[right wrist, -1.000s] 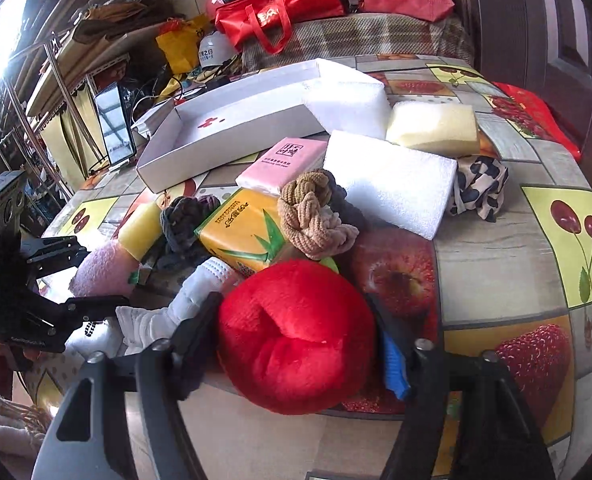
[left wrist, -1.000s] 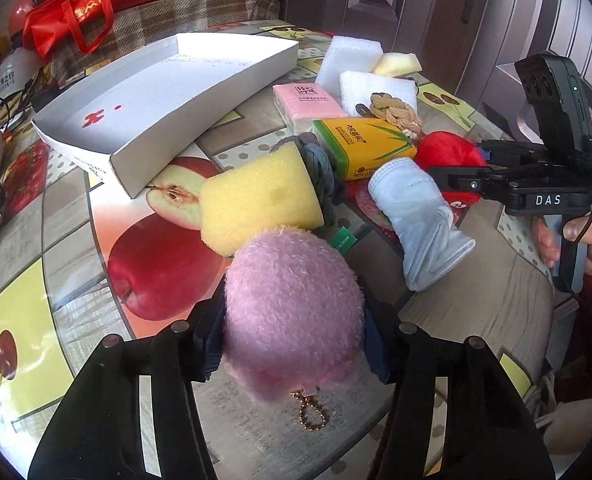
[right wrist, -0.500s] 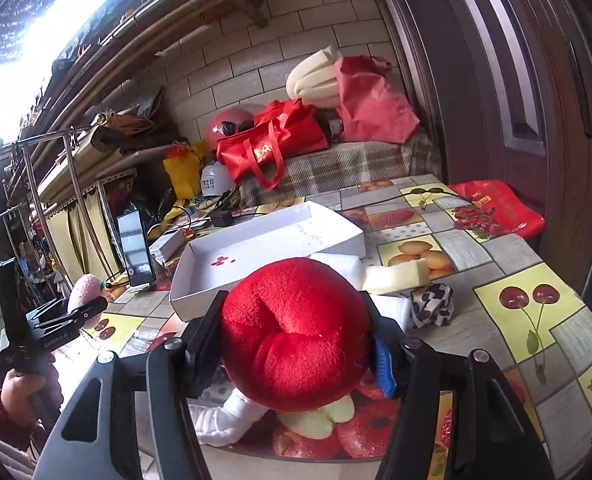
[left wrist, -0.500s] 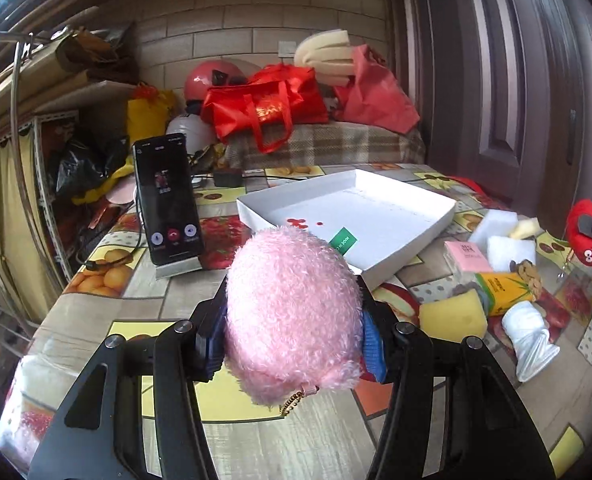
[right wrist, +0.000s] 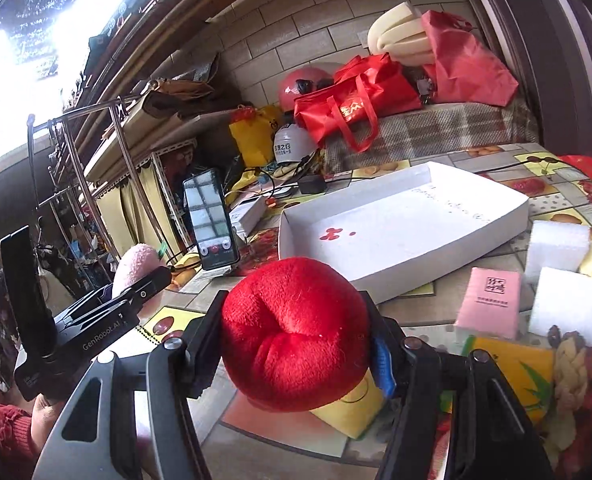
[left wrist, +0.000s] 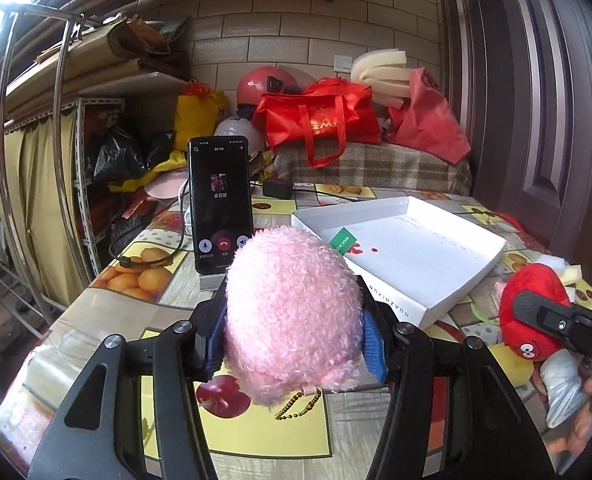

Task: Organize soft objects
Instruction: 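Carry the pink ball and red plush into the white tray and open both tools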

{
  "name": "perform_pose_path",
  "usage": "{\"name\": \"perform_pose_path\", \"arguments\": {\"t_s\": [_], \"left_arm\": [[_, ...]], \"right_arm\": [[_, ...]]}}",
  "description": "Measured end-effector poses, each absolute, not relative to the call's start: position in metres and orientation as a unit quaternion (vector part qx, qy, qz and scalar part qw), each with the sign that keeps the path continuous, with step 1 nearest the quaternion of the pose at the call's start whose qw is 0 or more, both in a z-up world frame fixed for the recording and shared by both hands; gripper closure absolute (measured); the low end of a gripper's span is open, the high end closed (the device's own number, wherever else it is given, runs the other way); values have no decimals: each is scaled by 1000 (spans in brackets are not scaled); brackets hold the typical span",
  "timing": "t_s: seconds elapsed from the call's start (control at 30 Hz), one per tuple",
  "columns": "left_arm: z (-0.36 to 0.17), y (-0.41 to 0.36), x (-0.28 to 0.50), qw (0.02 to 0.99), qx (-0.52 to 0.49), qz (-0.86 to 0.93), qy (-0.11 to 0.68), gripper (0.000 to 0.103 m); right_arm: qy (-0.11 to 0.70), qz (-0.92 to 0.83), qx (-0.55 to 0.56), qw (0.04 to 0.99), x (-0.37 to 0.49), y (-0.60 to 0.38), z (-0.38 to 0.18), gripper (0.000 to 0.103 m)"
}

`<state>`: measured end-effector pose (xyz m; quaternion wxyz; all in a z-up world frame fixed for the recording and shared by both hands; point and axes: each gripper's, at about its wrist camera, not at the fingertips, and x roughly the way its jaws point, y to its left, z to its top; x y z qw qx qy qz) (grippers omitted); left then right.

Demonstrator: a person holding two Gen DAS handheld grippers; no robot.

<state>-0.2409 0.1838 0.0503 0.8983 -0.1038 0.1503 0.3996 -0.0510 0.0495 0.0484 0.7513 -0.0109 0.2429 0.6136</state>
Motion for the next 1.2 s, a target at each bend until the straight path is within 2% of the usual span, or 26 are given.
{"name": "perform_pose_path", "arguments": {"t_s": [0.3,0.63,0.9,1.2], "left_arm": [[49,198,-203,906,-90,380,166,48],[57,216,-162,912,-66,383,134,48],[60,235,-120,910,-69,386,134,48],[54,249,-91,908,-77,364,192,48]], "right_arm": [[188,598,-36,778,-41,56,51,42],[216,486,36,846,56,34,48,42],[170,502,-19,848,23,60,57,42],[173,477,-46,861,32,105,55,41]]}}
